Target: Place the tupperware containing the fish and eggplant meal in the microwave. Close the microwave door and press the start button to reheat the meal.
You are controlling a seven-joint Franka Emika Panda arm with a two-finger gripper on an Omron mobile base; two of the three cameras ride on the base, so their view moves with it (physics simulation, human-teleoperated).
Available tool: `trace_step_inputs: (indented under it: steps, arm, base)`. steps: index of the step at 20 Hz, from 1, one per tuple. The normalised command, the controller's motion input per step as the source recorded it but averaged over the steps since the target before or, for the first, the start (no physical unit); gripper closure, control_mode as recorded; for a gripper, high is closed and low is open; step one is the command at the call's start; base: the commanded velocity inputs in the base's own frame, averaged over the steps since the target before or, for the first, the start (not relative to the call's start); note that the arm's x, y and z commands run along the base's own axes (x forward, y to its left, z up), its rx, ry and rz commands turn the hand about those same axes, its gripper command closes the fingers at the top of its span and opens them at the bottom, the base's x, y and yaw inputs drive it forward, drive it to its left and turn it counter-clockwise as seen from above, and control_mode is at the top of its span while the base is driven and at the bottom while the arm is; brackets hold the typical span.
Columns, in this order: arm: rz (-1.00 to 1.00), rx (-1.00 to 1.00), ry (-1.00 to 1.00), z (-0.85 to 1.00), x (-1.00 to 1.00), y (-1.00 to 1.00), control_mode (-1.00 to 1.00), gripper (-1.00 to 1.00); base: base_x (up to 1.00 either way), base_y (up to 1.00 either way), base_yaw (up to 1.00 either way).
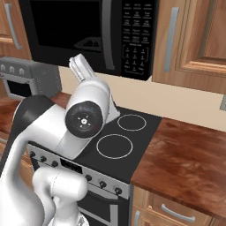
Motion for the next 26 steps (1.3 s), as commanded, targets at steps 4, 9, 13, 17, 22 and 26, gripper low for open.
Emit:
trace_step_inputs:
  steps: [4, 9, 13, 17, 22, 26]
  arm:
    - [0.03, 0.00, 0.04, 0.00, 0.26, 0.00, -1.00, 1.00]
    - [0.00, 0.00, 0.00, 0.00, 0.29, 0.00, -1.00, 1.00]
    - [0.00, 0.00, 0.00, 0.00, 0.21, 0.00, -1.00, 1.00]
    - [0.00, 0.00, 0.00, -0.06, 0.20, 0.01, -1.00, 1.00]
    - [0.00, 0.01, 0.04, -0.07, 0.20, 0.09, -1.00, 1.00]
    - [0.00, 0.05, 0.05, -0.02, 0.26, 0.12, -1.00, 1.00]
  base:
    - [0.00, 0.00, 0.00]
    - [0.00, 0.00, 0.00]
    - [0.00, 0.00, 0.00]
    - [0.00, 0.00, 0.00]
    - [0.00, 0.00, 0.00]
    - [0.00, 0.00, 0.00]
